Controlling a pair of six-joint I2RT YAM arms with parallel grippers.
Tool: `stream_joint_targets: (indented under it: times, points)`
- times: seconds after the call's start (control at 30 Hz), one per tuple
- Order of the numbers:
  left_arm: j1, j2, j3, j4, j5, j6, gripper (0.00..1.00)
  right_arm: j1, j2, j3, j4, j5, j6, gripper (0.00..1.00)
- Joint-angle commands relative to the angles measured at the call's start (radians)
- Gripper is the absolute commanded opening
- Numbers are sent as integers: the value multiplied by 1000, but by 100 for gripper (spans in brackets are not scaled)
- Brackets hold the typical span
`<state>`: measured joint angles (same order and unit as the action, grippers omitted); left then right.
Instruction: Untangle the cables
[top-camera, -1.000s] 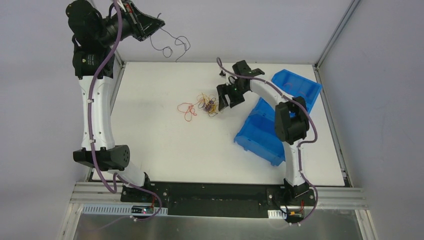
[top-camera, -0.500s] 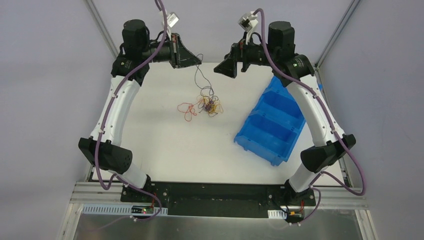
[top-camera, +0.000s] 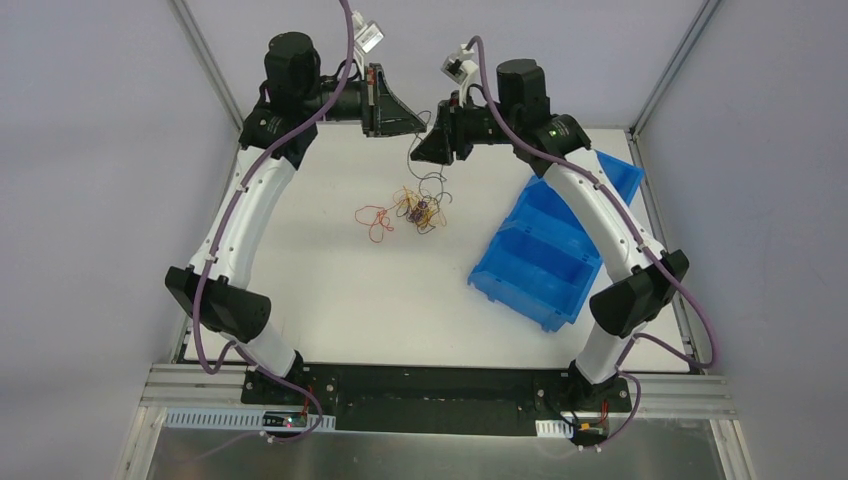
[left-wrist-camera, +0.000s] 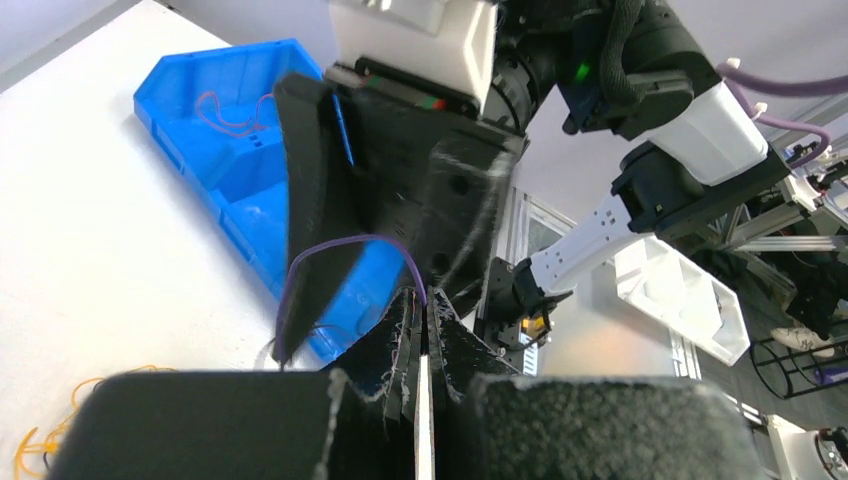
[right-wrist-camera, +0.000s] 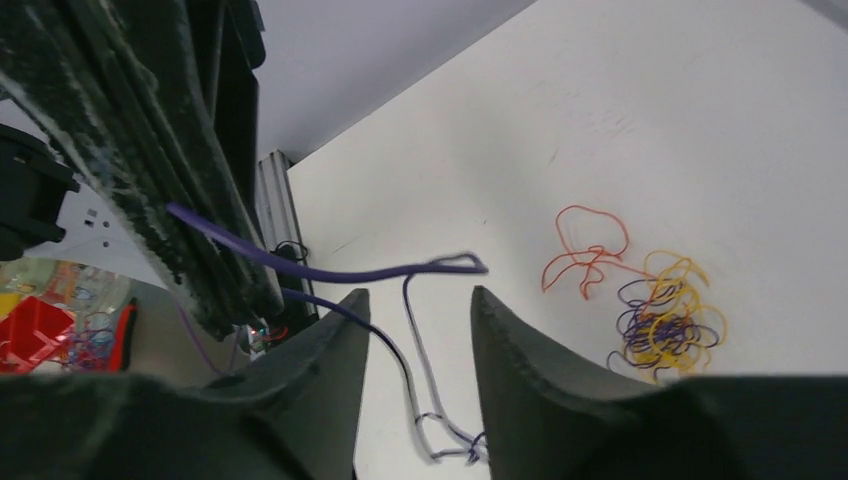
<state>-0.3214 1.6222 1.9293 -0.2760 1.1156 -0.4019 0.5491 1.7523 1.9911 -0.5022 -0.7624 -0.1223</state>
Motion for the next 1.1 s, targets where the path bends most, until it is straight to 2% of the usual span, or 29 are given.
stream_joint_targets:
  times: [0.0, 0.07, 0.1, 0.13, 0.2, 0.23, 0.3, 0.37, 0.4, 0.53, 0.87, 1.07]
  points:
    - [-8, -6, 43, 67, 36, -41, 0, 8, -41, -20, 57, 25, 3, 29]
    - [-8, -12, 27, 67, 25, -36, 0, 8, -65, -40, 71, 31, -1, 0]
    - [-7, -16, 15, 67, 13, -32, 0, 4, -84, -58, 81, 44, -3, 0]
    - [-5, -20, 5, 67, -6, -30, 14, 0, -102, -75, 83, 58, -10, 0]
    - [4, -26, -13, 68, -53, -28, 47, -28, -134, -102, 59, 82, -26, 0]
    - [11, -28, -20, 68, -70, -27, 57, -50, -149, -112, 42, 85, -25, 0]
    - [28, -31, -30, 68, -104, -16, 69, -114, -177, -132, 1, 83, -12, 0]
    - [43, -30, -41, 67, -126, -3, 87, -179, -208, -148, -31, 77, -18, 0]
    - [49, -26, -46, 65, -132, 4, 92, -205, -228, -159, -44, 78, -30, 0]
    - [61, -4, -59, 45, -139, 41, 98, -292, -304, -192, -101, 99, -99, 0]
    - [61, 85, -31, 38, -121, 73, 99, -497, -400, -274, -257, 124, -262, 0]
    - [61, 116, -63, 38, -64, 67, 99, -567, -381, -341, -316, 93, -367, 0]
